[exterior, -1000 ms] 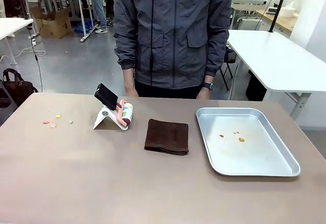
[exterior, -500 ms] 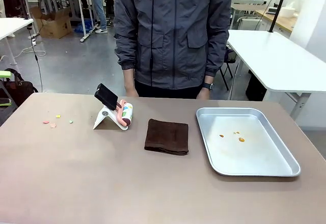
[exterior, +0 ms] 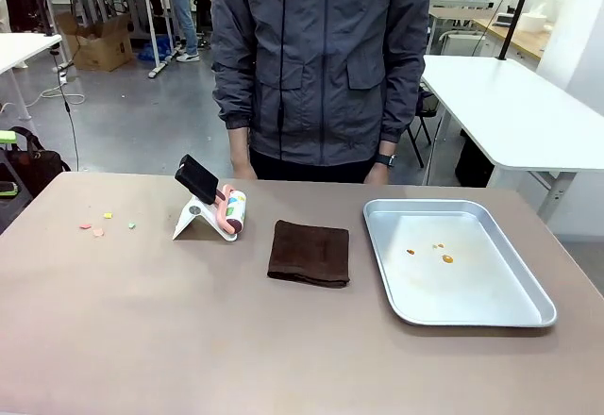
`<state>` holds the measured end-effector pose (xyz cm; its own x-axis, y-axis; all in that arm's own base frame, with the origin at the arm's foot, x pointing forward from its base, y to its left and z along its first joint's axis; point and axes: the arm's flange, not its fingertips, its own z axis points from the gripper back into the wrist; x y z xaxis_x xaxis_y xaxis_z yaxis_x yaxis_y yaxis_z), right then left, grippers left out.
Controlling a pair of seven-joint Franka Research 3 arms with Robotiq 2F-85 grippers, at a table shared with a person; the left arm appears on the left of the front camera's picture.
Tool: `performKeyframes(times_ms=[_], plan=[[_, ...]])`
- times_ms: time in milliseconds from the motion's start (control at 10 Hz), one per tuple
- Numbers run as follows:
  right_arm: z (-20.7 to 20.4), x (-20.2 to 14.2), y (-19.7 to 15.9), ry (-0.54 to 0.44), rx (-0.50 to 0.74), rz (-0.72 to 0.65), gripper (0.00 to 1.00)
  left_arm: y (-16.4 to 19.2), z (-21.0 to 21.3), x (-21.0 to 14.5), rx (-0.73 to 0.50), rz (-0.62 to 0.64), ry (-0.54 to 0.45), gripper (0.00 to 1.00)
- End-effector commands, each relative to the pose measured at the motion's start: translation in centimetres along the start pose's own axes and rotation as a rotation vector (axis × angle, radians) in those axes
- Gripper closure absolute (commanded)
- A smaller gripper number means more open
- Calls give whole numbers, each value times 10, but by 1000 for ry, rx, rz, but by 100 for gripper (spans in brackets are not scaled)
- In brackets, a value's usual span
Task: Clean the surface of the table.
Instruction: Hold the Lint Roller with your left hand and the towel with your right hand.
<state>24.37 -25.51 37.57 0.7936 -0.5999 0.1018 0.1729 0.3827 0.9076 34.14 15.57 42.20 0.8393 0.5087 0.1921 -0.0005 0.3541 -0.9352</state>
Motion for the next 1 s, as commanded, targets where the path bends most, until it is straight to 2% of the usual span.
performKeyframes(times_ms=[0, 200, 300, 400, 500, 900], plan=[[0, 0, 0, 0, 0, 0, 0, 0, -1, 0, 2, -1, 0, 0], [-38, -4, 53, 13, -91, 87, 0, -36, -22, 14, 122, -87, 80, 0], [-61, -8, 82, 2, -117, 144, 0, -55, -36, 23, 162, -148, 151, 0], [-87, -14, 110, 16, -103, 191, 0, -72, -53, 33, 194, -173, 204, 0], [-119, -23, 140, 36, -139, 185, 0, -91, -72, 42, 222, -196, 251, 0], [-260, -83, 233, 193, -212, 285, 0, -134, -153, 58, 381, -261, 345, 0]])
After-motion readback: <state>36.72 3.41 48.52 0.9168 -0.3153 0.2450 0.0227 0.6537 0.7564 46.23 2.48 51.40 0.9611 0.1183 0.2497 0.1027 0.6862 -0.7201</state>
